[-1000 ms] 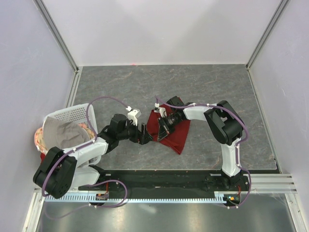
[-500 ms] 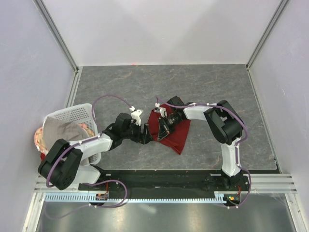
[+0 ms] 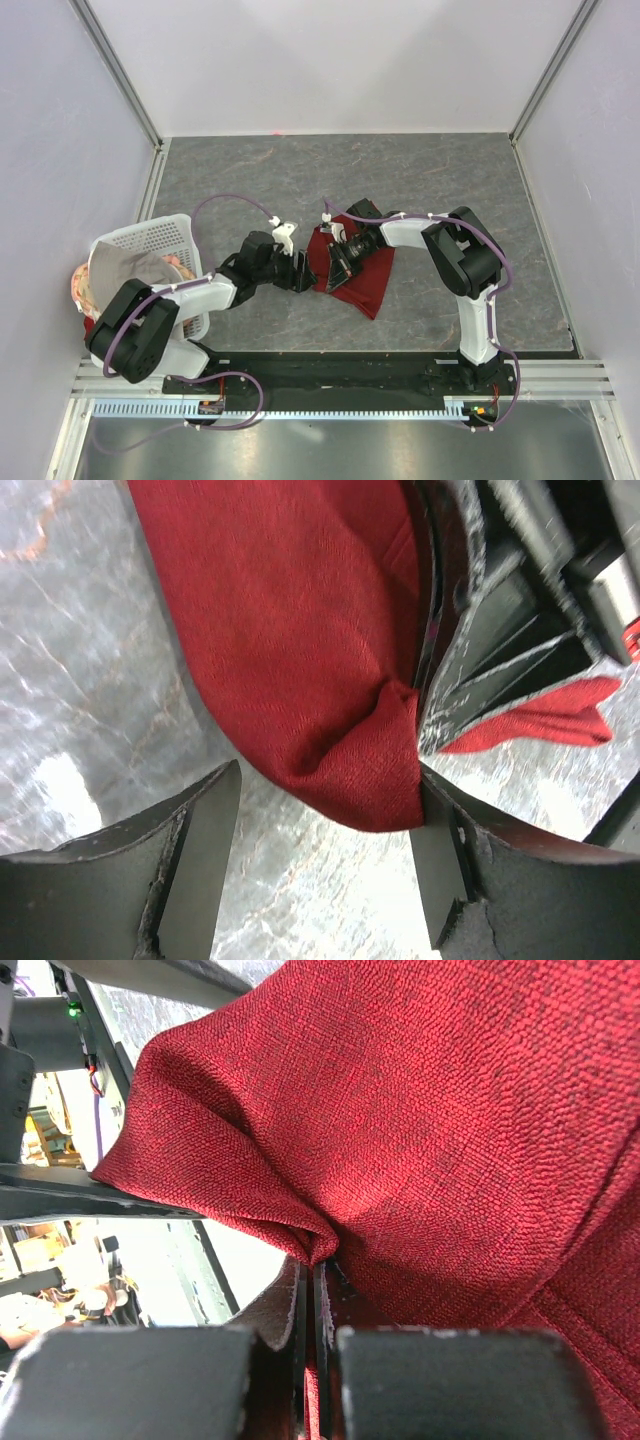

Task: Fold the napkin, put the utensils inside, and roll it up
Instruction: Roll the napkin with the utensil

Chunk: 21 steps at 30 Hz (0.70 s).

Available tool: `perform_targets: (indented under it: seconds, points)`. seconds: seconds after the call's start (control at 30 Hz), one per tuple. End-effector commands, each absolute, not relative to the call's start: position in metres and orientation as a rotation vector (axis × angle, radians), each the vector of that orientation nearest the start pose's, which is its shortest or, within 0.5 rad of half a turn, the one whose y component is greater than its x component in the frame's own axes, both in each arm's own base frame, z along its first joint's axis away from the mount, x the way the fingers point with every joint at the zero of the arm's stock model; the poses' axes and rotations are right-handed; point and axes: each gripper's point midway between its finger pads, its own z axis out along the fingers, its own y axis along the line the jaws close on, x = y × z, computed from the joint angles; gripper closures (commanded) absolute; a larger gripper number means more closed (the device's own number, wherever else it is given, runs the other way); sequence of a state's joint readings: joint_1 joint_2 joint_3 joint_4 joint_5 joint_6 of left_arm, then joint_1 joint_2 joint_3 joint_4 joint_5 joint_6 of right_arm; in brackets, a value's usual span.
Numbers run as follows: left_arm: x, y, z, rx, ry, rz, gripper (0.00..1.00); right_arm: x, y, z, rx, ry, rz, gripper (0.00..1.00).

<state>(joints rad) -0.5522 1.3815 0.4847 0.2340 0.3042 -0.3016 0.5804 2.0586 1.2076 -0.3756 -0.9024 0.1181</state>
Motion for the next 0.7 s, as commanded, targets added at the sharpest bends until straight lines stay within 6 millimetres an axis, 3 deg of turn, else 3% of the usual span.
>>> perform_targets:
  seconds: [0.0, 0.23, 0.67]
  points:
    - [0.268, -0.231, 0.054, 0.402, 2.186, -0.806, 0.26, 0.239, 0.321, 0.016, -0.887, 2.659, 1.416, 1.00]
    - [0.272, -0.225, 0.052, 0.351, 2.190, -0.874, 0.21, 0.239, 0.319, 0.014, -0.886, 2.667, 1.410, 1.00]
    - [0.276, -0.227, 0.045, 0.331, 2.195, -0.939, 0.39, 0.238, 0.319, 0.013, -0.892, 2.672, 1.408, 1.00]
